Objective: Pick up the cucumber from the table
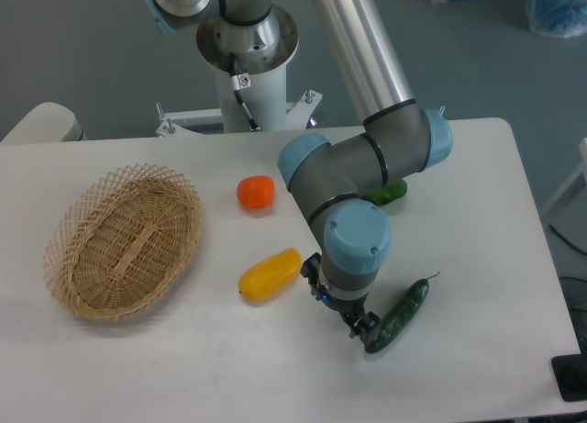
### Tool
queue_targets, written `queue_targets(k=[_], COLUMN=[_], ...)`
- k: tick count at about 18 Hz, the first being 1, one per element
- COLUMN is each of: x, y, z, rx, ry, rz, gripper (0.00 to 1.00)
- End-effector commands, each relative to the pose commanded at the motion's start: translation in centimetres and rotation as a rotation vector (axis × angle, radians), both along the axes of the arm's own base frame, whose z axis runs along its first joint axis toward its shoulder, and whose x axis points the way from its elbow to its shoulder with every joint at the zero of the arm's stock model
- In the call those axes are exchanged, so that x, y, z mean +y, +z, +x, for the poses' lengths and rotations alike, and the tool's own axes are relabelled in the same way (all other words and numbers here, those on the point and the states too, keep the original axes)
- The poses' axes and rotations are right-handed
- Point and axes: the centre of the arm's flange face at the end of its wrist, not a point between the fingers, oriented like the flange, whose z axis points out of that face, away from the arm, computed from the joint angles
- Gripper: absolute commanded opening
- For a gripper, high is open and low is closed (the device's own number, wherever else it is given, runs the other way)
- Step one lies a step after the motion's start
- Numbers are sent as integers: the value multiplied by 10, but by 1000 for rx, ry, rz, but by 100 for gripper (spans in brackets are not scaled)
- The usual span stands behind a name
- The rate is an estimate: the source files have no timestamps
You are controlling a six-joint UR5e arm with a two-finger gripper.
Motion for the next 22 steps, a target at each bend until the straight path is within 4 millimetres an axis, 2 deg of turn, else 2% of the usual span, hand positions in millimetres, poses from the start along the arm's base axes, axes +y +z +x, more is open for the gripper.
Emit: queue_targets(k=[9, 12, 15, 17, 20, 22], x=[3, -4, -19, -21, -18, -16], y=[0, -6, 3, 5, -2, -4], z=[3, 12, 21, 34, 54, 57], rx=[7, 19, 5, -27, -38, -31], ry=[17, 110, 115, 113, 95, 80], rz=[17, 24, 32, 54, 39, 33], gripper=[100, 100, 100, 100, 100, 100])
